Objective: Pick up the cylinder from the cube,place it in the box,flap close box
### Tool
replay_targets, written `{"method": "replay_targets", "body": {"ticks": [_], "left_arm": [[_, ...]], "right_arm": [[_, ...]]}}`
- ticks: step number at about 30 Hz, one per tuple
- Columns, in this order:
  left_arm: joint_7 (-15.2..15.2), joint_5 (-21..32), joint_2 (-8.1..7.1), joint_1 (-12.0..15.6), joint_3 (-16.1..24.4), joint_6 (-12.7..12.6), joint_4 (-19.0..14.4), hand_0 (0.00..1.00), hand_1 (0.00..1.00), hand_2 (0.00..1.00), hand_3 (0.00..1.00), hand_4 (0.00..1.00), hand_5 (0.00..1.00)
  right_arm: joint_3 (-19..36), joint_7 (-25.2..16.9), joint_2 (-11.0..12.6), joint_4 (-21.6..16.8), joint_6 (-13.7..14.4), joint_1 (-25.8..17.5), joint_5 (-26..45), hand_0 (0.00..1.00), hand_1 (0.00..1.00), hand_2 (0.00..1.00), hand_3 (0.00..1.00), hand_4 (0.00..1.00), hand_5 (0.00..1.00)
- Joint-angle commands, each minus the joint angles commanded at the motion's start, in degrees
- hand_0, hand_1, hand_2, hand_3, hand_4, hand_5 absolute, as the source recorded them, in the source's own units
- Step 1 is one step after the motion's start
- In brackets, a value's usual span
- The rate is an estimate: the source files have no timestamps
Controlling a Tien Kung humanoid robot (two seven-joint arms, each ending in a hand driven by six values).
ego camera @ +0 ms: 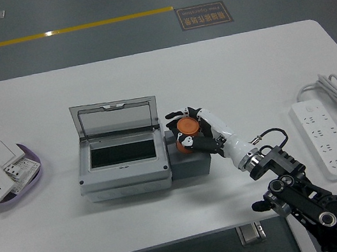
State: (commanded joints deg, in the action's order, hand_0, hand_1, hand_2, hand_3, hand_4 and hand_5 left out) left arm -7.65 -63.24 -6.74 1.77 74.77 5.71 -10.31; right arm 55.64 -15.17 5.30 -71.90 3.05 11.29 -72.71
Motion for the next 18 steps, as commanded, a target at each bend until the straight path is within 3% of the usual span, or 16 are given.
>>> {"method": "replay_targets", "body": {"ticks": [11,18], "left_arm": [[0.0,0.0,0.03,0.0,-0.2,0.0,0.0,0.637,0.673,0.660,0.704,0.752,0.319],[0.0,-0.1,0.03,0.0,-0.2,0.0,0.0,0.638,0.673,0.660,0.705,0.751,0.319]], "right_arm": [[-0.3,-0.6,0.0,-0.8,1.2,0.4,-0.4,0.646,0.556,0.528,0.493,0.158,0.002],[0.4,0.0,0.9,-4.2,2.7,2.0,-2.8,0.619,0.545,0.520,0.476,0.152,0.002]]}}
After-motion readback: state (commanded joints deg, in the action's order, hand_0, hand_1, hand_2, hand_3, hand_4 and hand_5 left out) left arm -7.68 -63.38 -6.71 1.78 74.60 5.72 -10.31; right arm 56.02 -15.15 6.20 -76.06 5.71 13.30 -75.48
